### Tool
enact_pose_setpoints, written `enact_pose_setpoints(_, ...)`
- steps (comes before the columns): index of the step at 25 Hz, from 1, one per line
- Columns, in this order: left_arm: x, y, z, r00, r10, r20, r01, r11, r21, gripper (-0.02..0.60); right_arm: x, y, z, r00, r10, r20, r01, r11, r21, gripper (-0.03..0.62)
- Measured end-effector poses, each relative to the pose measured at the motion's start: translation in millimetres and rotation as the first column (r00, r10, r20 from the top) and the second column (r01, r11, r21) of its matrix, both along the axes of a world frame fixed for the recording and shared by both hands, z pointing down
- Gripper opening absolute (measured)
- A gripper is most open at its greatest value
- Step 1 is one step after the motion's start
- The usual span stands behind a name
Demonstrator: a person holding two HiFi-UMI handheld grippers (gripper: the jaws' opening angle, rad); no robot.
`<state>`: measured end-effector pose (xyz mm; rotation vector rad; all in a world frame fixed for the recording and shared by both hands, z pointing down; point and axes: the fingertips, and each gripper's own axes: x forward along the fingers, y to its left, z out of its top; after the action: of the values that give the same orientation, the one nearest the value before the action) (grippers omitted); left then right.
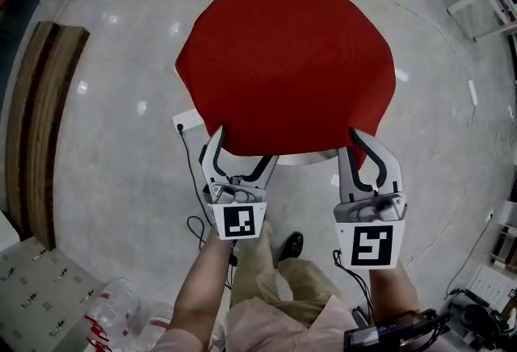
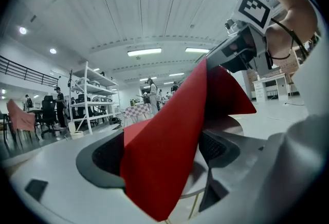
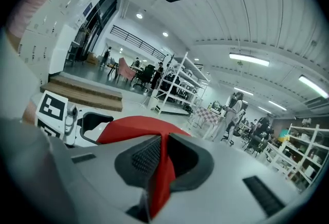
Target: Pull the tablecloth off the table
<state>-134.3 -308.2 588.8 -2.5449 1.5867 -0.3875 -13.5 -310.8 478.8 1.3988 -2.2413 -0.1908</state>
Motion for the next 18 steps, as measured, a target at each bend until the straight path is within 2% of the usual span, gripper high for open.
enact_pose_setpoints(5, -6, -18, 2, 0.999, 0.002, 0.037, -0.001, 1.0, -0.016, 0.422, -6, -9, -9, 1.0, 0.006, 0.022, -0.006, 1.0, 0.001, 0.043)
enact_pose_setpoints(14, -17, -20, -3, 0.999, 0.009, 0.053, -0.007, 0.999, -0.037, 0.411, -5, -11, -3, 0.999, 0.025, 0.037, -0.024, 1.0, -0.015, 0.04)
enact_pose_setpoints(15, -18, -19, -4, 0.998, 0.009, 0.058, -0.006, 0.999, -0.037, 0.38, -5, -10, -2, 0.999, 0.022, 0.033, -0.021, 1.0, -0.019, 0.04)
enact_pose_setpoints(16, -19, -17, -5, 0.998, 0.007, 0.063, -0.005, 0.999, -0.036, 0.311, -5, -9, -1, 0.999, 0.019, 0.029, -0.018, 1.0, -0.021, 0.04)
enact_pose_setpoints(18, -19, -14, -9, 0.998, 0.003, 0.068, -0.001, 1.0, -0.027, 0.231, -7, -7, -1, 1.0, 0.012, 0.024, -0.012, 1.0, -0.019, 0.04)
